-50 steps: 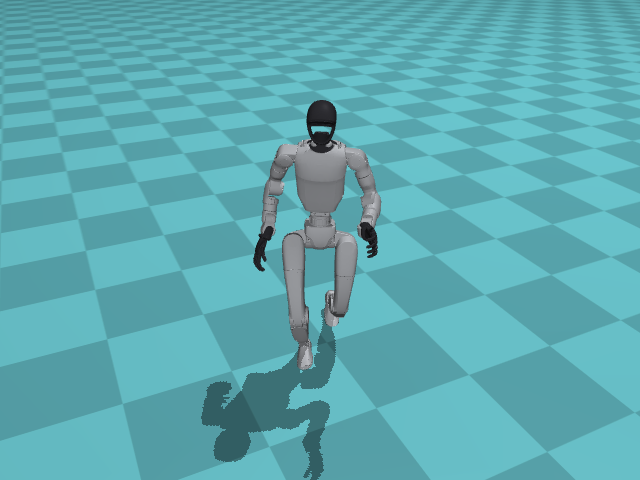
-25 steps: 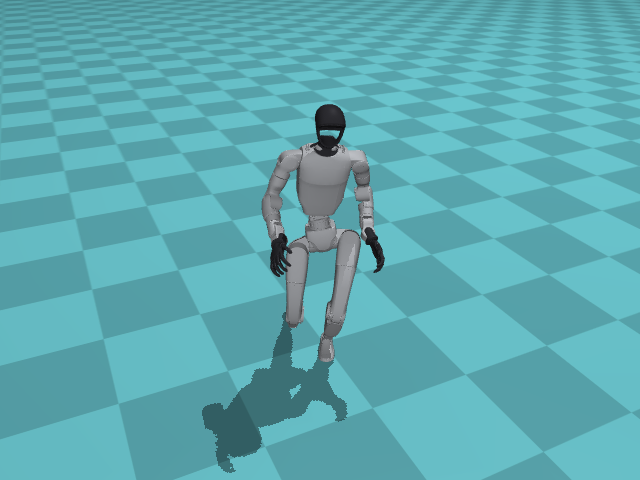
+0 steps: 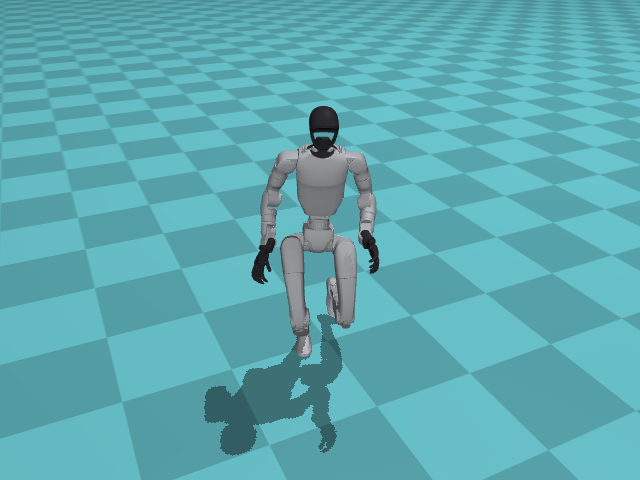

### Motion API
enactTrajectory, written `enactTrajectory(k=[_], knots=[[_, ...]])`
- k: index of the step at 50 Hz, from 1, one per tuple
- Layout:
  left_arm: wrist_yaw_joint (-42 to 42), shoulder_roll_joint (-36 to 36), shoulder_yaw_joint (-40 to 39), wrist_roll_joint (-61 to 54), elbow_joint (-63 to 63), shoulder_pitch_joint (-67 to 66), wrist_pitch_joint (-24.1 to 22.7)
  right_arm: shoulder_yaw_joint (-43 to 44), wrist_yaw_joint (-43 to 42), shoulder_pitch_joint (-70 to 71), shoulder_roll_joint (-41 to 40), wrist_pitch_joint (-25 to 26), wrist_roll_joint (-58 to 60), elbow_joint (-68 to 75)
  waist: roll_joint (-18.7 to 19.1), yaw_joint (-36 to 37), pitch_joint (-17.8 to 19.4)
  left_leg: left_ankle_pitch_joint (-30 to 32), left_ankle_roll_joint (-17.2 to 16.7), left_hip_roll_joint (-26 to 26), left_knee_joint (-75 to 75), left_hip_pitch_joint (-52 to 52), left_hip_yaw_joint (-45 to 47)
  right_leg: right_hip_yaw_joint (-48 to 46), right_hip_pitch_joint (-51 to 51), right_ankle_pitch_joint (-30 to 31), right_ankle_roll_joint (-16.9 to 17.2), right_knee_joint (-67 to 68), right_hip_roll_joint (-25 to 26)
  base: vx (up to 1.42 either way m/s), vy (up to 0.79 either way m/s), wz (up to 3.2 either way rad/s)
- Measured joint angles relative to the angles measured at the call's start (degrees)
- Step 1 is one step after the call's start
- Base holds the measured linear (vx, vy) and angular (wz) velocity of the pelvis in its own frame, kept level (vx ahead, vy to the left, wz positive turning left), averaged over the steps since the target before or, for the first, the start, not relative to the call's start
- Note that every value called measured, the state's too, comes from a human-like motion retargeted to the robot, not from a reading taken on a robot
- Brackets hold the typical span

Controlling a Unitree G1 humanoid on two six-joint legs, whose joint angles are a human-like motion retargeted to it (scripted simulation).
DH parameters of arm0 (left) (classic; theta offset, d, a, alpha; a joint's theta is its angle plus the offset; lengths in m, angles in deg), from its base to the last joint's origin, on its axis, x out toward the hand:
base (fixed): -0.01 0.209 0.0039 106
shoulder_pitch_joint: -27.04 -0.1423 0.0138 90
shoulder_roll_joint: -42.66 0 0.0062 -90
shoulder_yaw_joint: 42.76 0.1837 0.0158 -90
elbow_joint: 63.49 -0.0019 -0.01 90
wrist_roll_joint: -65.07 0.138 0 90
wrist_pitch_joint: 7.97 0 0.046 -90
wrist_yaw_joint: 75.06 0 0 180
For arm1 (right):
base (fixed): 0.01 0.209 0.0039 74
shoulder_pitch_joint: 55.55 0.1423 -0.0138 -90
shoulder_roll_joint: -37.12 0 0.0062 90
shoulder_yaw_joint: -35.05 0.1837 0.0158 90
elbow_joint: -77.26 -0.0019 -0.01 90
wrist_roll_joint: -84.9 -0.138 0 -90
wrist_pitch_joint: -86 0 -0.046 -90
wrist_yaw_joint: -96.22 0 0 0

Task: Run

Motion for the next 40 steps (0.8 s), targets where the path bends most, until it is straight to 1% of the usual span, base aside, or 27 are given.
enactTrajectory(k=[2, 5, 8, 10, 12, 15, 17, 19, 21, 22, 23, 25, 27, 30, 33, 37, 38, 40], knots=[[2.6, 1.8, -0.1, -0.5, -4.4, -3.2, 1.4, -0.4, -1.2, 6.5, 0.5, -0.2, -0.6, -1.8, -0.9, 2.7, -0.1, -3.6, 3.2, 0.2, 2.6, -7.3, 0.6, 1.0, 2.2, -1.4, 0.3, -0.9, -0.4, -0.05, -0.02, -0.37], [6.1, 1.8, -1.0, -0.4, -5.1, -10.2, 1.7, -0.3, -2.2, 13.3, 2.5, -1.6, -1.4, -9.2, -3.3, 6.9, -0.7, -7.7, 5.5, -1.6, -2.1, -16.8, 2.2, 3.9, 7.4, -0.6, 3.2, -6.0, -1.0, -0.02, 0.01, -0.31], [8.2, 0.4, -2.4, -0.6, -2.2, -17.1, 0.8, 0.1, -3.3, 17.4, 5.2, -3.2, -2.0, -17.2, -6.5, 10.2, -1.3, -9.7, 5.4, -5.3, -15.0, -22.2, 4.7, 6.3, 13.6, 2.1, 7.4, -12.0, -3.2, 0.0, 0.0, 0.0], [9.0, -0.6, -3.4, -0.6, -0.3, -20.6, 0.1, 0.5, -3.9, 19.5, 6.9, -4.3, -1.9, -21.1, -8.4, 11.8, -1.9, -10.1, 4.8, -8.2, -25.2, -24.4, 5.9, 6.9, 17.2, 4.3, 10.2, -15.0, -5.0, 0.01, 0.03, 0.11], [9.0, -1.2, -4.3, -1.0, 1.3, -22.8, -0.2, 0.9, -4.6, 21.3, 8.2, -4.6, -1.4, -23.5, -10.3, 12.3, -2.4, -10.4, 4.9, -12.0, -35.1, -25.1, 6.2, 6.7, 20.1, 6.0, 12.5, -16.0, -7.5, 0.03, 0.06, 0.29], [8.4, -1.5, -5.5, -1.1, 3.4, -24.6, -0.6, 1.6, -5.4, 22.3, 9.1, -4.7, -0.4, -25.0, -12.8, 11.9, -2.9, -10.0, 6.4, -17.1, -42.3, -24.8, 6.2, 6.6, 22.9, 7.8, 14.9, -13.1, -11.0, 0.0, 0.05, 0.24], [7.4, -1.1, -5.7, -0.6, 4.0, -24.8, -0.9, 1.7, -5.7, 20.9, 8.4, -4.4, 0.2, -24.5, -13.7, 11.0, -2.9, -10.0, 8.0, -18.8, -38.8, -24.8, 6.6, 6.6, 23.5, 10.7, 16.1, -7.2, -12.7, 0.0, 0.0, 0.0], [5.8, -0.6, -5.8, 0.4, 4.3, -23.7, -0.9, 1.7, -5.4, 18.7, 6.9, -3.7, 0.8, -22.5, -14.8, 9.8, -2.9, -10.9, 10.1, -20.4, -35.3, -23.7, 7.2, 6.3, 23.0, 15.7, 17.3, 0.1, -15.0, 0.0, 0.0, 0.0], [3.6, -0.3, -5.7, 1.7, 4.2, -20.7, -0.6, 1.4, -4.5, 16.2, 4.7, -2.6, 1.7, -18.7, -15.7, 8.3, -2.5, -12.8, 12.1, -21.7, -33.1, -21.5, 7.8, 6.1, 20.8, 20.5, 17.4, 8.5, -18.0, -0.02, 0.05, 0.08], [2.3, -0.4, -5.5, 2.4, 4.0, -18.5, -0.3, 1.2, -3.9, 15.0, 3.4, -2.0, 2.3, -16.2, -16.1, 7.6, -2.3, -14.0, 12.9, -22.2, -32.8, -20.0, 7.9, 6.0, 19.0, 21.8, 16.8, 12.4, -19.5, -0.02, 0.05, 0.02], [1.0, -0.5, -5.3, 3.0, 3.6, -15.7, 0.0, 0.8, -3.1, 13.9, 2.2, -1.4, 3.0, -13.3, -16.2, 6.8, -2.0, -15.1, 13.4, -22.5, -33.0, -18.1, 7.8, 6.0, 16.9, 22.0, 15.6, 15.8, -21.0, 0.0, 0.0, 0.0], [-1.4, -0.9, -4.7, 3.9, 3.6, -9.8, 0.4, -0.1, -1.6, 11.1, 0.1, 0.0, 4.2, -7.1, -15.8, 4.8, -1.5, -17.3, 13.7, -22.6, -34.6, -13.4, 7.0, 5.8, 12.3, 19.6, 12.7, 20.5, -23.0, -0.01, 0.02, 0.09], [-3.5, -1.8, -4.2, 4.6, 4.0, -3.2, 0.5, -1.0, 0.0, 8.0, -1.5, 0.8, 5.4, -0.7, -15.1, 2.4, -1.1, -17.9, 12.9, -22.9, -38.6, -7.3, 5.6, 5.7, 7.3, 15.6, 10.6, 21.3, -24.0, -0.01, 0.02, 0.33], [-5.7, -3.9, -4.3, 4.8, 6.0, 5.7, 0.0, -2.2, 2.5, 2.5, -2.4, 1.4, 6.6, 6.0, -13.1, -1.3, -0.9, -17.1, 10.3, -22.3, -45.2, 2.1, 2.9, 4.5, 0.6, 10.1, 8.9, 16.2, -23.1, 0.01, -0.01, 0.39], [-7.5, -6.8, -4.7, 5.5, 8.5, 12.8, -1.7, -2.4, 4.2, -3.3, -1.9, 1.5, 6.5, 7.8, -10.1, -4.1, -0.9, -16.1, 6.7, -19.4, -49.8, 9.6, 0.7, 2.2, -3.9, 7.6, 9.0, 4.3, -18.9, 0.03, -0.04, 0.27], [-10.0, -10.0, -5.3, 7.6, 11.4, 18.2, -3.8, -1.5, 5.3, -9.0, -0.9, 1.6, 5.1, 6.4, -5.0, -5.6, -1.6, -15.3, 2.3, -12.8, -50.0, 15.7, -0.1, 0.6, -5.1, 7.7, 10.3, -16.8, -9.1, 0.02, -0.06, 0.03], [-10.5, -10.4, -5.4, 8.0, 11.7, 18.6, -4.2, -1.3, 5.2, -9.8, -0.7, 1.5, 4.7, 5.8, -3.9, -5.7, -1.8, -15.2, 1.4, -11.3, -48.3, 16.4, -0.3, 0.4, -4.7, 8.3, 10.3, -19.7, -6.9, -0.01, -0.06, -0.03], [-11.0, -10.4, -5.4, 8.1, 12.0, 18.0, -4.8, -0.8, 4.8, -10.9, -1.1, 1.1, 3.9, 4.9, -3.1, -5.6, -1.7, -13.2, -0.3, -9.5, -42.5, 17.3, -0.3, 0.7, -4.4, 9.1, 9.5, -18.2, -4.7, -0.03, -0.06, 0.02]])
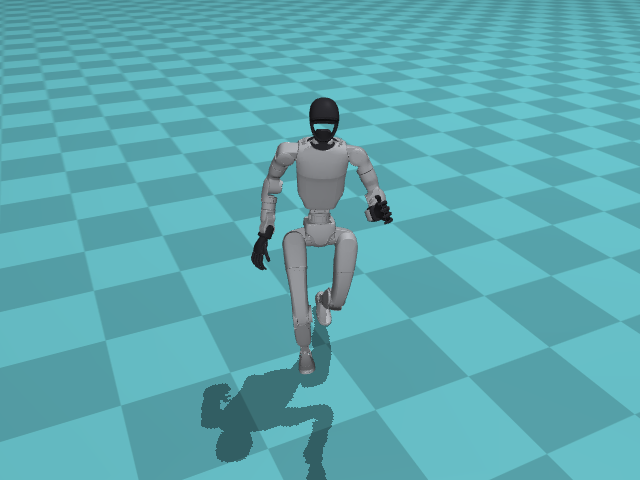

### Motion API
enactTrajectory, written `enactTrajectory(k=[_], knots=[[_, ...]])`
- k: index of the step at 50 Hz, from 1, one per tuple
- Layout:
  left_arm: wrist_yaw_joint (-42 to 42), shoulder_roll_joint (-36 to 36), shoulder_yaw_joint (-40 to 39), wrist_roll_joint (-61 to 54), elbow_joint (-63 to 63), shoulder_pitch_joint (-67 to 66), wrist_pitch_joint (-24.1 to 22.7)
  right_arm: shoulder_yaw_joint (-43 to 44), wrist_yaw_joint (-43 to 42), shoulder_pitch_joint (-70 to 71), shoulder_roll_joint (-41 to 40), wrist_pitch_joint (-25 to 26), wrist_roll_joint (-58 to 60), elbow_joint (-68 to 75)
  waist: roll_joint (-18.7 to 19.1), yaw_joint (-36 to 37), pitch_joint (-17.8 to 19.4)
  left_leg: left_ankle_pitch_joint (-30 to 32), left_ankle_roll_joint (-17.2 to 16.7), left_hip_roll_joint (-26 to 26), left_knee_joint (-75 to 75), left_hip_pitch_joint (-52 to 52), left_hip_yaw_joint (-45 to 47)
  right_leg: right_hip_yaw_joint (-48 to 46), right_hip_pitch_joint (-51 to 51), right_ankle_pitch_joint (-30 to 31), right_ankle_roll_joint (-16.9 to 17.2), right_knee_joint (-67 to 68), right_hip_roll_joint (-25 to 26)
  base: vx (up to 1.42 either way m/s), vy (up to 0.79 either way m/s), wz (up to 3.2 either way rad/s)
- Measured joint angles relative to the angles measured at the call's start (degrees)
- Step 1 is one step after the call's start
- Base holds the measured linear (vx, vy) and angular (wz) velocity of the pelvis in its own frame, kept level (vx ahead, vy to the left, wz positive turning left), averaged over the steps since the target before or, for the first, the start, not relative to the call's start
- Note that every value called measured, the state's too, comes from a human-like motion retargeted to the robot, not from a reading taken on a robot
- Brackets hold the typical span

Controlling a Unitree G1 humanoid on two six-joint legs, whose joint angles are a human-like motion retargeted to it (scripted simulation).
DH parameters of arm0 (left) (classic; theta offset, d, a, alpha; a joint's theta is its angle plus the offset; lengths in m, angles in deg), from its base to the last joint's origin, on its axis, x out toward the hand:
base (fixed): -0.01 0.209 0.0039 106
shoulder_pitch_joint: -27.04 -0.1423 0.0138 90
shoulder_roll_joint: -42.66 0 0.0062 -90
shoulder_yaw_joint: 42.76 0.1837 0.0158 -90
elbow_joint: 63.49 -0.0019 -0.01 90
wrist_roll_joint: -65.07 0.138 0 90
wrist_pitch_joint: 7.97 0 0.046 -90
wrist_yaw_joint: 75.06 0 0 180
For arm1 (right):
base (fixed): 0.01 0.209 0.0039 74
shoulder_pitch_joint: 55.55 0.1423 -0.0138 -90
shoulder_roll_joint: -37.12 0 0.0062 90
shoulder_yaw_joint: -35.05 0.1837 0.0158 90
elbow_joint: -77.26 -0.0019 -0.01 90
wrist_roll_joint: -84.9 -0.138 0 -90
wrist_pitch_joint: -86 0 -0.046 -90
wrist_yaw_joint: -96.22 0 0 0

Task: Run

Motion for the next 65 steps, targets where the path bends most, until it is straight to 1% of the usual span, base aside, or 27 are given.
enactTrajectory(k=[2, 5, 7, 10, 13, 15, 17, 21, 23, 25, 28, 30, 31, 33, 35, 38, 40, 43, 45, 47, 50, 52, 53, 55, 57, 60, 65], knots=[[-0.1, 1.0, -0.1, -0.6, -0.9, -2.5, -0.1, 0.7, -0.8, 0.5, -0.6, -0.5, -1.3, -1.3, 0.9, 0.4, 0.3, 5.3, -2.0, 2.2, 8.4, -0.6, -0.2, 0.0, 1.3, 0.3, -2.2, 4.2, 2.2, -0.02, -0.06, 0.05], [1.7, 4.2, -0.1, -2.3, -4.2, -8.6, 0.7, 1.6, -2.4, 4.5, -0.8, -1.2, -3.3, -4.2, 2.8, 1.8, 1.5, 16.4, -4.4, 6.5, 25.1, -5.9, -0.3, -0.8, 3.9, -1.9, -6.4, 10.5, 5.4, -0.04, -0.06, 0.0], [4.4, 7.0, 0.3, -3.5, -7.5, -13.2, 2.2, 2.1, -4.3, 8.9, -0.3, -1.7, -4.0, -6.7, 3.3, 3.5, 1.9, 18.6, -3.1, 8.8, 34.5, -11.6, 0.2, -0.8, 5.7, -4.4, -8.4, 12.7, 6.3, -0.04, -0.05, -0.14], [9.4, 9.9, 1.2, -4.9, -11.9, -19.6, 4.3, 2.9, -7.1, 16.7, 1.5, -2.5, -4.9, -11.9, 2.4, 6.7, 1.8, 14.5, 1.0, 10.4, 42.3, -21.4, 1.3, 0.7, 9.4, -7.4, -9.0, 12.5, 6.2, -0.03, -0.03, -0.24], [13.8, 10.4, 1.4, -4.9, -12.4, -26.5, 5.2, 4.3, -9.4, 23.6, 4.3, -3.6, -5.1, -18.3, 0.0, 10.3, 1.3, 8.9, 4.1, 9.2, 39.8, -30.4, 3.1, 3.6, 14.6, -8.4, -7.1, 9.1, 5.1, -0.01, 0.0, -0.24], [15.8, 10.1, 1.1, -5.0, -11.2, -31.0, 5.0, 5.1, -11.0, 27.3, 6.3, -4.2, -5.0, -21.9, -1.6, 12.5, 1.0, 6.0, 5.2, 7.6, 33.7, -35.0, 4.5, 5.2, 18.6, -8.0, -5.2, 6.0, 4.1, 0.0, 0.01, -0.09], [17.3, 9.6, 0.6, -5.2, -9.8, -34.7, 4.4, 5.6, -12.4, 30.4, 8.2, -4.8, -4.5, -24.4, -3.3, 14.2, 0.6, 4.3, 5.4, 4.8, 24.6, -38.1, 5.9, 6.2, 22.4, -7.2, -2.9, 3.3, 2.3, 0.0, 0.0, 0.0], [17.9, 9.2, -0.3, -5.7, -7.7, -38.5, 3.6, 6.2, -14.6, 34.4, 10.1, -4.8, -3.0, -25.8, -7.0, 15.6, -0.4, 3.2, 6.0, -3.3, 5.1, -40.2, 6.9, 7.2, 28.0, -4.7, 1.8, 1.5, -2.5, 0.03, 0.06, 0.16], [17.3, 9.2, -0.5, -5.6, -7.0, -38.8, 3.5, 6.3, -14.9, 34.4, 9.8, -4.5, -2.5, -25.1, -8.9, 15.3, -0.6, 3.8, 7.1, -7.1, 1.1, -39.7, 7.0, 7.8, 29.4, -2.9, 3.9, 4.4, -4.9, 0.01, 0.05, 0.18], [16.5, 9.8, -0.4, -5.3, -6.4, -38.4, 3.5, 5.8, -14.4, 32.2, 8.6, -4.0, -2.0, -23.6, -10.0, 14.5, -0.5, 3.9, 8.7, -9.3, 3.7, -39.4, 7.4, 8.1, 29.9, 0.8, 5.8, 10.6, -6.7, 0.0, 0.0, 0.0], [14.1, 10.0, -0.2, -3.8, -5.9, -34.5, 4.1, 4.4, -11.7, 27.6, 5.0, -2.6, -0.4, -18.3, -12.2, 12.5, -0.3, 2.1, 11.8, -12.5, 6.7, -37.0, 8.4, 8.1, 26.8, 11.1, 8.7, 23.5, -11.0, -0.01, 0.03, 0.09], [11.6, 9.9, 0.0, -2.4, -5.7, -30.3, 4.6, 2.9, -9.1, 24.1, 2.2, -1.4, 1.1, -13.1, -12.8, 10.9, -0.2, -0.1, 13.2, -13.6, 7.2, -34.2, 8.6, 7.7, 22.8, 14.9, 8.2, 31.8, -14.3, 0.0, 0.0, 0.0], [10.2, 9.5, 0.1, -1.7, -5.6, -27.5, 4.8, 2.0, -7.9, 22.4, 1.0, -0.6, 2.0, -9.8, -12.7, 10.0, -0.2, -1.3, 13.4, -13.7, 6.6, -32.2, 8.3, 7.3, 20.3, 14.2, 7.0, 34.7, -15.7, 0.0, 0.0, 0.0], [7.4, 8.4, 0.3, -0.4, -5.4, -21.6, 5.2, 0.2, -5.7, 19.0, -1.3, 0.6, 3.9, -2.8, -11.9, 8.0, -0.1, -3.2, 13.3, -13.7, 4.2, -27.3, 7.2, 6.7, 14.9, 10.9, 4.4, 38.3, -17.9, 0.0, 0.0, 0.0], [5.1, 7.0, 0.2, 0.1, -5.2, -15.4, 5.2, -1.2, -3.6, 15.4, -2.7, 1.4, 5.6, 3.4, -10.8, 5.7, 0.0, -3.9, 12.3, -13.8, 0.3, -21.4, 5.6, 5.9, 9.6, 5.9, 2.1, 37.9, -19.0, 0.01, 0.02, 0.26], [2.4, 4.5, -0.6, -0.2, -4.0, -7.6, 4.4, -2.0, -2.0, 9.3, -2.9, 1.9, 6.5, 8.0, -8.7, 2.4, -0.1, -3.4, 9.4, -12.7, -5.6, -13.0, 2.9, 4.1, 2.9, 0.4, 0.4, 29.5, -17.7, 0.03, -0.02, 0.23], [0.9, 2.9, -1.2, 0.1, -2.9, -3.6, 3.4, -2.0, -1.5, 5.6, -2.4, 2.0, 6.4, 8.6, -6.9, 0.8, -0.3, -3.0, 7.4, -11.0, -8.8, -8.1, 1.4, 3.0, -0.3, -1.3, 0.6, 20.4, -14.7, 0.0, 0.0, 0.0], [-0.5, 1.3, -1.3, 1.5, -1.3, -0.5, 1.8, -1.6, -1.5, 2.0, -1.3, 2.1, 5.7, 7.6, -3.3, 0.0, -0.9, -2.6, 4.4, -6.5, -10.1, -3.0, 0.4, 2.3, -1.6, -1.1, 2.0, 3.9, -7.3, 0.03, -0.05, -0.12], [-0.8, 0.8, -1.1, 1.8, -0.6, -0.2, 0.9, -1.4, -1.8, 1.1, -0.9, 1.9, 5.1, 6.6, -0.8, 0.1, -1.1, -2.5, 2.5, -3.0, -6.6, -1.4, 0.1, 1.7, -0.7, 0.3, 1.8, -2.1, -2.7, 0.0, -0.06, -0.14], [-0.5, 1.5, -0.4, 1.7, -0.4, -1.8, 0.3, -1.5, -2.5, 1.4, -1.0, 1.4, 4.6, 5.5, -0.2, 0.4, -0.9, -0.2, 0.9, -1.2, 0.8, -0.9, 0.2, 1.7, -0.3, 1.1, 0.7, 1.7, -0.8, -0.03, -0.07, -0.02], [1.5, 3.7, 0.8, 0.7, -1.8, -7.1, 0.4, -1.7, -3.9, 5.1, -1.1, 0.4, 3.5, 2.6, 1.3, 1.5, 0.0, 8.7, -1.4, 3.0, 16.4, -3.6, 0.8, 0.9, 1.9, 0.4, -3.2, 8.7, 2.2, -0.04, -0.07, -0.01], [4.2, 6.1, 1.7, -0.3, -4.0, -11.7, 1.7, -2.0, -5.3, 10.1, -0.4, -0.1, 3.0, -0.4, 2.2, 2.8, 0.9, 13.4, -1.0, 6.4, 27.7, -8.6, 1.7, 0.3, 3.6, -2.1, -5.8, 12.2, 3.6, -0.05, -0.07, -0.1], [6.1, 7.3, 2.0, -0.9, -5.4, -13.8, 2.5, -2.1, -6.1, 13.2, 0.2, -0.2, 2.7, -2.2, 2.6, 3.5, 1.1, 14.1, -0.1, 8.0, 32.5, -11.9, 1.9, 0.0, 4.3, -3.4, -6.8, 13.1, 4.2, -0.05, -0.06, -0.18], [9.4, 9.4, 2.6, -1.9, -8.2, -18.2, 4.2, -2.1, -7.9, 19.5, 1.7, -0.5, 2.4, -6.1, 2.5, 5.4, 1.3, 12.2, 2.6, 10.1, 39.5, -18.6, 2.6, 0.4, 6.2, -5.7, -7.9, 14.0, 4.6, -0.04, -0.04, -0.27], [12.2, 10.5, 2.4, -2.7, -9.7, -22.4, 5.2, -1.5, -9.7, 25.6, 3.7, -0.9, 2.1, -10.6, 1.5, 7.7, 1.0, 8.6, 5.3, 10.0, 41.1, -25.5, 3.3, 1.7, 8.8, -7.4, -7.5, 12.9, 4.4, -0.03, -0.02, -0.34], [14.8, 10.9, 1.3, -3.2, -9.3, -29.3, 5.5, 0.0, -12.1, 32.2, 6.8, -1.8, 1.6, -17.3, -1.1, 11.3, 0.4, 3.6, 7.6, 7.2, 34.8, -34.0, 5.1, 4.2, 13.9, -8.0, -5.4, 9.5, 3.2, 0.0, 0.01, -0.3], [15.9, 10.0, -1.1, -3.9, -6.8, -38.0, 4.0, 2.4, -14.6, 36.8, 9.8, -3.4, 1.1, -24.7, -6.2, 14.7, -0.9, 1.4, 7.5, -1.6, 10.1, -39.4, 7.8, 6.3, 22.6, -3.8, 1.4, 4.1, -1.7, 0.02, 0.03, 0.09]])
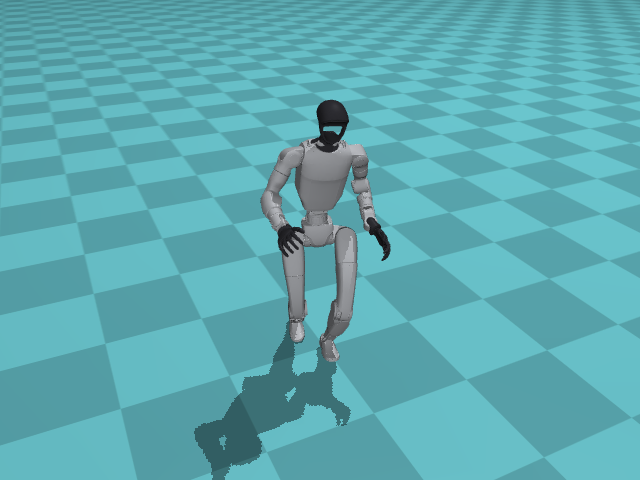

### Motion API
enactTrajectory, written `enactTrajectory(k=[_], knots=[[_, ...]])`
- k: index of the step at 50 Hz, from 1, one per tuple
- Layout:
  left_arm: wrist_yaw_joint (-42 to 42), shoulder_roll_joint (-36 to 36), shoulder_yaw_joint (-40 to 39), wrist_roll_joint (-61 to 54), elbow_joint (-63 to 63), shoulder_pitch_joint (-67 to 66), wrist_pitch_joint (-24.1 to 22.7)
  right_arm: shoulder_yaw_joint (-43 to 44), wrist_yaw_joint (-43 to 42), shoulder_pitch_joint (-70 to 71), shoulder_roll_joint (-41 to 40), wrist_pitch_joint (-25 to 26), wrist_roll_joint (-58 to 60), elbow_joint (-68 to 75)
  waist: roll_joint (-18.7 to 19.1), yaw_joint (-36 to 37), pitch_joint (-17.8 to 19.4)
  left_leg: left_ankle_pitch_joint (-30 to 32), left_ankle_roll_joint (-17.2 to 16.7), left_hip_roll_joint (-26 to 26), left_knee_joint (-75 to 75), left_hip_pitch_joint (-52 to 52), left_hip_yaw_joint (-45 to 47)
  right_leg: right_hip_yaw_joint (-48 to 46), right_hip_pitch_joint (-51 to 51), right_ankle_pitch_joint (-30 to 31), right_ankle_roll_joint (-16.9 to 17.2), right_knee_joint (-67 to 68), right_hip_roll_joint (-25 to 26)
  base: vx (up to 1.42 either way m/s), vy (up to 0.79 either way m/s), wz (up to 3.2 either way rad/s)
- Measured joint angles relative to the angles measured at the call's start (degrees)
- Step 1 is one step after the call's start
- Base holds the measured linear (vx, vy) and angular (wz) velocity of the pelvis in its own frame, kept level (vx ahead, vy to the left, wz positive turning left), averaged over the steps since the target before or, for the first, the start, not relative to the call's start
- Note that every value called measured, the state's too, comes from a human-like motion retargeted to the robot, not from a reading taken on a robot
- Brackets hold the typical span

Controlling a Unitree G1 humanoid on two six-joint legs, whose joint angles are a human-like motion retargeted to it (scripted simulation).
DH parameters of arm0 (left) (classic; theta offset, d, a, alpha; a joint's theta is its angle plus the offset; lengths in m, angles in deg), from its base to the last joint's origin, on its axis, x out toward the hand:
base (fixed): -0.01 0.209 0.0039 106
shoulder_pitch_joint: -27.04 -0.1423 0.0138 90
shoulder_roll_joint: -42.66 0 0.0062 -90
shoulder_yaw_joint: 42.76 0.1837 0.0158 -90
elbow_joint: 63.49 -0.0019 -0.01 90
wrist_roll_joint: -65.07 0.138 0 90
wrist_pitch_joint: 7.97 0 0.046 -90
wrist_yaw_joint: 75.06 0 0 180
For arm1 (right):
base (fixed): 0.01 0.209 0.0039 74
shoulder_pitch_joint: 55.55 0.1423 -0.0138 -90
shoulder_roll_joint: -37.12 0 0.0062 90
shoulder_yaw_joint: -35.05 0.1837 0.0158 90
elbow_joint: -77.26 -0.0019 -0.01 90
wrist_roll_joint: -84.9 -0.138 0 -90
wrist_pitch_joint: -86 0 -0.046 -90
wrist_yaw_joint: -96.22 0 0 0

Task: Run

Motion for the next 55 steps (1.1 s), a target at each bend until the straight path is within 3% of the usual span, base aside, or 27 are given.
enactTrajectory(k=[3, 7, 10, 13, 16, 20, 24, 27, 30, 33, 36, 42, 48, 51, 55], knots=[[-0.6, 0.2, -0.9, -0.8, 1.4, -1.8, -0.3, 1.2, -0.2, -0.7, -0.3, -0.3, 0.1, -1.1, -3.3, -0.4, -0.5, 1.3, 0.9, -6.3, -10.7, 1.4, 0.3, 0.5, 2.9, 4.1, 4.0, 2.8, -4.3, 0.01, 0.06, 0.25], [-2.9, 1.2, -1.6, -0.9, 3.3, -0.8, -0.6, 1.5, 1.1, -6.5, -3.3, 0.1, 0.5, 1.0, -5.8, -2.2, -0.2, 0.9, 3.8, -10.9, -8.2, 3.9, 0.6, 1.0, 3.0, 14.3, 7.8, 15.9, -8.9, 0.0, 0.0, 0.0], [-6.2, 1.0, -1.8, -0.3, 4.1, 4.2, -0.2, 0.7, 3.6, -12.3, -6.9, 1.6, 1.7, 6.9, -7.0, -4.1, 0.4, -2.8, 6.3, -12.7, -6.0, 8.0, 0.9, 0.7, -0.8, 20.1, 7.6, 28.3, -13.4, 0.0, 0.0, 0.0], [-10.3, -0.5, -1.1, 0.9, 3.6, 13.2, 0.4, -1.3, 6.4, -17.3, -10.3, 3.8, 3.6, 17.5, -6.5, -6.5, 1.1, -6.1, 6.5, -13.1, -8.0, 14.6, -0.2, 0.2, -8.1, 15.2, 3.2, 34.9, -17.7, 0.0, 0.01, 0.08], [-12.6, -2.6, -0.3, 1.4, 3.0, 22.3, 0.5, -3.4, 9.2, -22.6, -12.2, 5.0, 5.2, 27.9, -5.4, -9.8, 1.4, -6.4, 5.3, -14.1, -13.9, 23.2, -2.6, -0.2, -15.7, 8.0, 0.4, 32.2, -19.4, 0.01, 0.03, 0.36], [-14.2, -5.3, 0.1, 1.9, 3.7, 31.7, -1.0, -4.4, 11.9, -29.8, -12.0, 5.7, 5.4, 34.4, -1.8, -13.3, 1.3, -5.3, 1.5, -11.7, -21.5, 34.0, -6.1, -2.4, -22.7, 3.1, 0.1, 15.8, -14.9, 0.02, -0.01, 0.13], [-15.7, -6.6, 0.4, 3.6, 4.5, 35.9, -3.0, -4.1, 12.9, -34.0, -11.0, 6.0, 4.7, 35.5, 3.1, -14.0, 0.5, -4.7, -2.4, -5.7, -23.0, 40.4, -7.1, -3.5, -23.3, 4.1, 1.8, -4.8, -5.2, 0.01, -0.03, -0.06], [-15.9, -6.0, 0.8, 3.5, 4.1, 35.0, -3.9, -4.2, 12.6, -34.8, -11.2, 5.8, 4.0, 35.4, 5.1, -13.9, 0.8, -3.6, -5.1, -2.0, -13.7, 41.9, -7.2, -4.0, -22.4, 6.0, 0.4, -2.5, -1.1, 0.0, -0.07, -0.02], [-14.6, -4.0, 1.8, 2.1, 1.8, 31.0, -4.1, -4.2, 11.9, -31.7, -11.6, 5.0, 2.4, 34.5, 7.6, -13.6, 1.5, 5.2, -8.2, 3.6, 1.9, 39.0, -7.1, -5.7, -20.0, 6.5, -3.3, 2.9, 3.2, -0.02, -0.08, 0.05], [-11.1, -1.2, 3.2, 0.5, -1.5, 25.8, -2.6, -4.5, 10.7, -25.5, -11.0, 4.2, 1.3, 31.0, 9.5, -12.1, 2.0, 12.9, -7.8, 9.7, 18.5, 31.0, -6.3, -7.3, -17.5, 3.8, -7.1, 6.2, 6.0, -0.05, -0.07, -0.05], [-6.9, 0.5, 4.4, -1.0, -4.2, 20.9, -0.9, -4.8, 8.6, -17.9, -9.3, 3.4, 0.6, 25.1, 9.2, -9.2, 1.8, 10.6, -4.2, 12.7, 27.7, 21.3, -5.7, -7.0, -14.2, 1.0, -8.3, 5.7, 6.9, -0.03, -0.05, -0.21], [-1.9, -0.2, 3.7, -1.6, -1.5, 9.1, -0.3, -3.0, 5.1, -5.2, -3.2, 1.1, -0.4, 9.0, 4.4, -2.5, 0.9, 0.4, 0.3, 8.9, 17.8, 5.4, -2.3, -2.6, -3.9, -1.5, -4.7, -0.8, 5.1, 0.0, 0.0, -0.24], [-1.9, -1.3, 1.6, -1.1, 3.1, 1.5, -1.6, -1.0, 1.3, 1.9, 1.4, -0.1, 0.3, -1.8, -2.0, -0.2, -0.1, -0.2, 0.5, -2.6, -9.0, 0.9, 0.4, -0.6, 3.9, 0.6, 1.7, -1.8, -1.9, 0.01, 0.04, 0.11], [-3.0, -0.9, 1.6, -0.6, 4.5, 0.7, -1.8, -0.5, 0.7, 1.3, 1.4, -0.3, 1.1, -3.7, -4.5, -1.1, -0.2, 1.1, 1.9, -6.9, -10.4, 1.6, 0.6, -0.1, 5.3, 4.5, 4.6, 4.4, -5.2, 0.0, 0.02, 0.05], [-5.6, 0.1, 2.0, 0.2, 5.6, 4.2, -1.6, -0.5, 2.3, -3.7, -1.2, 0.3, 2.0, -3.0, -6.7, -3.3, 0.2, -0.1, 4.9, -10.5, -5.8, 4.5, 1.4, 0.0, 4.0, 15.2, 7.7, 18.8, -10.3, -0.01, 0.03, 0.01]])
